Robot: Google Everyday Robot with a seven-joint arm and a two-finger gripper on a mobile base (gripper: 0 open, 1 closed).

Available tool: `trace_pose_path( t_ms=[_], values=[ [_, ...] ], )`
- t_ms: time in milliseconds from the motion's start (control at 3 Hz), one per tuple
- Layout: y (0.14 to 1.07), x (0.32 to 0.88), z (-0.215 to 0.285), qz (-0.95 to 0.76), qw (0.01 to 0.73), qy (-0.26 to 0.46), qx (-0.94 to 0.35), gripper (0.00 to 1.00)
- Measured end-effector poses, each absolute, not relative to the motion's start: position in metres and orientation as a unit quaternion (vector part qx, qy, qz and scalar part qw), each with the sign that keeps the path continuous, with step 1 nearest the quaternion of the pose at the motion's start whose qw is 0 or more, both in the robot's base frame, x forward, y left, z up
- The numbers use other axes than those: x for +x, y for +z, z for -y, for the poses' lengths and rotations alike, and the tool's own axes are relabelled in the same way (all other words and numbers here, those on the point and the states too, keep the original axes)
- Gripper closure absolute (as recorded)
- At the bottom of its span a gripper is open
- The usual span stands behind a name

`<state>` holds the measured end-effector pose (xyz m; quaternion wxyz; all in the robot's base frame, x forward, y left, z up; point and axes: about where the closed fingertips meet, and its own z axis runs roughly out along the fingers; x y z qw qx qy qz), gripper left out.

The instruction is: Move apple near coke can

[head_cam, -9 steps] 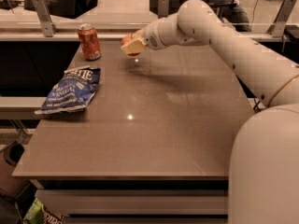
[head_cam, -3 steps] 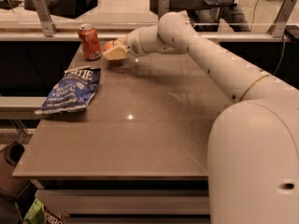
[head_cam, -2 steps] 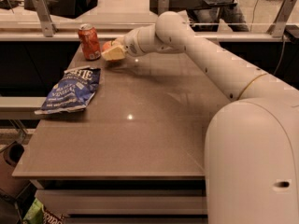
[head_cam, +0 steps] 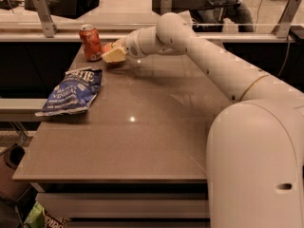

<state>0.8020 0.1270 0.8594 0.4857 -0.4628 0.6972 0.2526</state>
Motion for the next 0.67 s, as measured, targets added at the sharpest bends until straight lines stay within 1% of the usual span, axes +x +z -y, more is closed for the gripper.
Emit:
trace_pose_path(
  t_ms=[333, 667],
  values=[
    [0.8576, 0.8014, -0.1302, -0.697, 0.484, 0.254, -0.464, 0.11],
    [0.8563, 0.8009, -0.1327, -0.697, 0.483, 0.256, -0.465, 0.0]
  ],
)
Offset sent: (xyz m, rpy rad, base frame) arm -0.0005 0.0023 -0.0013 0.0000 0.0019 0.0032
